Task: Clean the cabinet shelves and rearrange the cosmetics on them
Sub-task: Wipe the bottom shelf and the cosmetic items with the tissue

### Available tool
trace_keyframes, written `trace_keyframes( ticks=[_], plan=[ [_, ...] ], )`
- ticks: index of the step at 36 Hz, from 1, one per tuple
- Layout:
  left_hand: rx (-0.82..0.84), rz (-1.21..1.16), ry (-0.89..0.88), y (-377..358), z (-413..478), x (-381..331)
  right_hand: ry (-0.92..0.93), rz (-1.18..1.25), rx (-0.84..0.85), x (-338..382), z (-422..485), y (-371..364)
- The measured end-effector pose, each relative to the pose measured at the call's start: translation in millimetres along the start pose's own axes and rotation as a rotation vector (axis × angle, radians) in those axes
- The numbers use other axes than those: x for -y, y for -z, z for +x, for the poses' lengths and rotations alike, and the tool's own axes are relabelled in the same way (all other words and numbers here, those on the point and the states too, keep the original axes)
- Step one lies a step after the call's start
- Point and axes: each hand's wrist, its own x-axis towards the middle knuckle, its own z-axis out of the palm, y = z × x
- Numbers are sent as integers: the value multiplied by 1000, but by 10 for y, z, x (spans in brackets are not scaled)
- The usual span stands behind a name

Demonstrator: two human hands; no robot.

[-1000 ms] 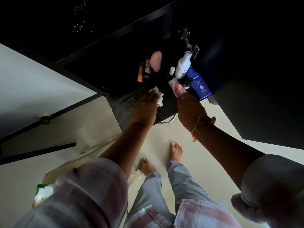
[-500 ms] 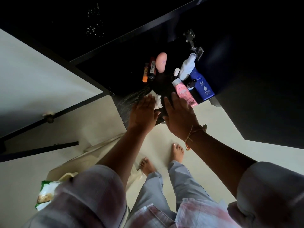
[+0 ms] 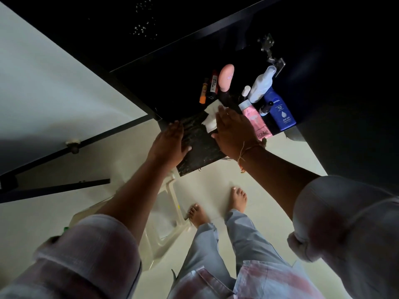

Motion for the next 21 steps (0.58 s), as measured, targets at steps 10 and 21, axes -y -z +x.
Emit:
trace_keyframes(
  ticks=[10, 21],
  plan=[
    [174, 110, -12, -13, -19, 7, 279, -15, 32, 372, 26, -86],
    [192, 79, 13, -70, -22, -31, 225, -506, -82, 290, 122, -81]
  ],
)
